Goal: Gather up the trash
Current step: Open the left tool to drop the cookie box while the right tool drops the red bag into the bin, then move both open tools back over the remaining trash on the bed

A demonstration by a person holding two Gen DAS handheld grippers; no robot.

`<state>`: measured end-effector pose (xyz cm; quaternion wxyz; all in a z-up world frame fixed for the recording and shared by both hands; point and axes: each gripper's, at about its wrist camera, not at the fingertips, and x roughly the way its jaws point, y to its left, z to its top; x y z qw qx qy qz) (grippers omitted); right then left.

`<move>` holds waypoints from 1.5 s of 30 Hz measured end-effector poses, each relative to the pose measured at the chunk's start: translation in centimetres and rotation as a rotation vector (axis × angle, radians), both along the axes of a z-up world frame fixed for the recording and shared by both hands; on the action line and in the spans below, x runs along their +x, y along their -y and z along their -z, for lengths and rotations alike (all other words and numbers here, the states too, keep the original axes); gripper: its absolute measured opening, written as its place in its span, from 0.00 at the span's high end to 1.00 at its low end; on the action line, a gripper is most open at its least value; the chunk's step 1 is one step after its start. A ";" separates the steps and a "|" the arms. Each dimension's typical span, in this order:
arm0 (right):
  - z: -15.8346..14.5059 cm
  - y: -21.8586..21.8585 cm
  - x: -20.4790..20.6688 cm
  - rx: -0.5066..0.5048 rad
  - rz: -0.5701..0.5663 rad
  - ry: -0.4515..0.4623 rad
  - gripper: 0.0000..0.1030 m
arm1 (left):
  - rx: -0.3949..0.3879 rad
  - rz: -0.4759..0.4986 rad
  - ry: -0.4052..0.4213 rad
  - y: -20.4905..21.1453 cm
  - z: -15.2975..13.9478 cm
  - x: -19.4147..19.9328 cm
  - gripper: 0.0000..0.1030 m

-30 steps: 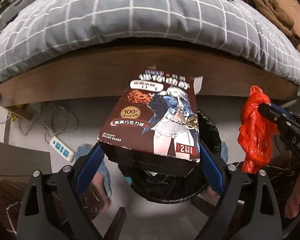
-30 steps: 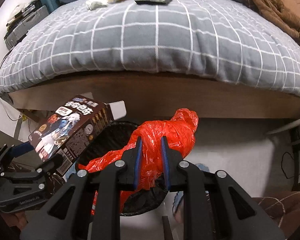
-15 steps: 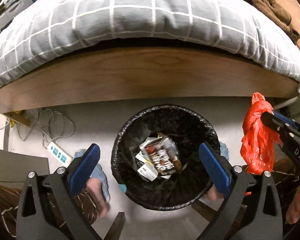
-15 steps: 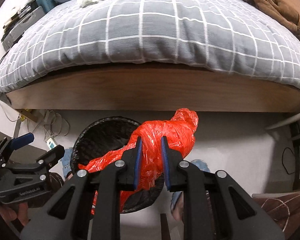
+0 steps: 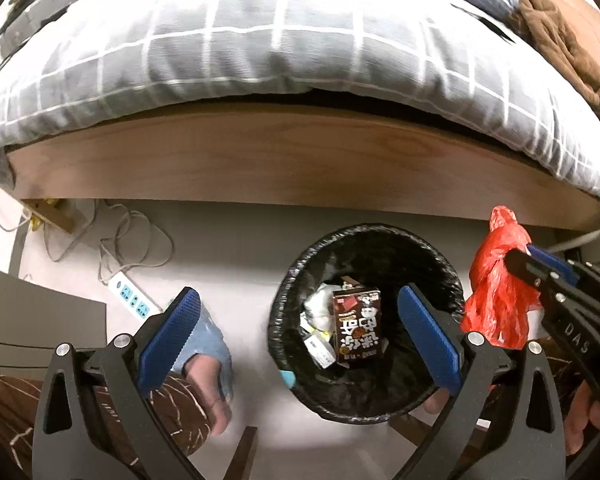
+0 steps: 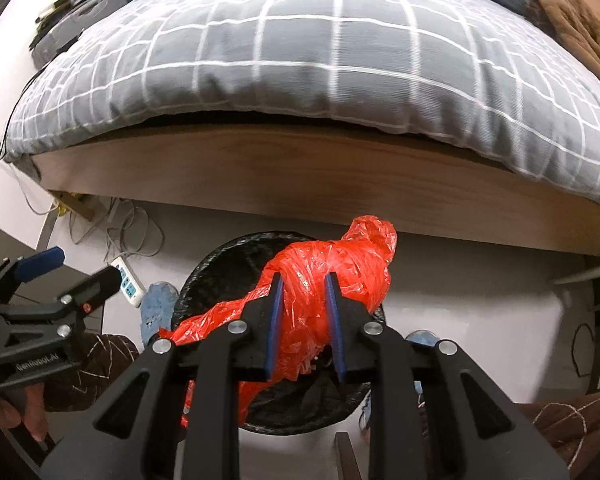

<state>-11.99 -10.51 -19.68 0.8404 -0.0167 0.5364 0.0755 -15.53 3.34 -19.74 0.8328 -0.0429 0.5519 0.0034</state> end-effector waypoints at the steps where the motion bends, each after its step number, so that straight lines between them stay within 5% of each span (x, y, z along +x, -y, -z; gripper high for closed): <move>1: 0.0 -0.4 0.0 -0.001 -0.005 -0.001 0.79 | -0.001 -0.005 0.001 -0.3 0.0 0.0 0.06; 5: 0.3 -1.6 0.3 -0.017 -0.025 0.002 0.76 | -0.003 -0.021 0.005 -1.0 -0.1 -0.1 0.06; 10: 0.4 -1.5 0.1 -0.017 -0.038 0.012 0.54 | -0.008 -0.023 0.014 -1.1 -0.4 0.0 0.06; 16: 0.2 -1.9 0.3 -0.027 -0.024 0.037 0.38 | 0.003 -0.026 0.037 -1.0 -1.2 0.1 0.06; 24: -3.0 -0.6 0.3 -0.047 0.019 0.142 0.13 | 0.000 -0.021 0.113 -0.9 -4.2 0.1 0.06; 45: -11.0 2.8 4.0 -0.030 0.136 0.374 0.07 | 0.004 -0.013 0.290 0.0 -11.1 5.2 0.06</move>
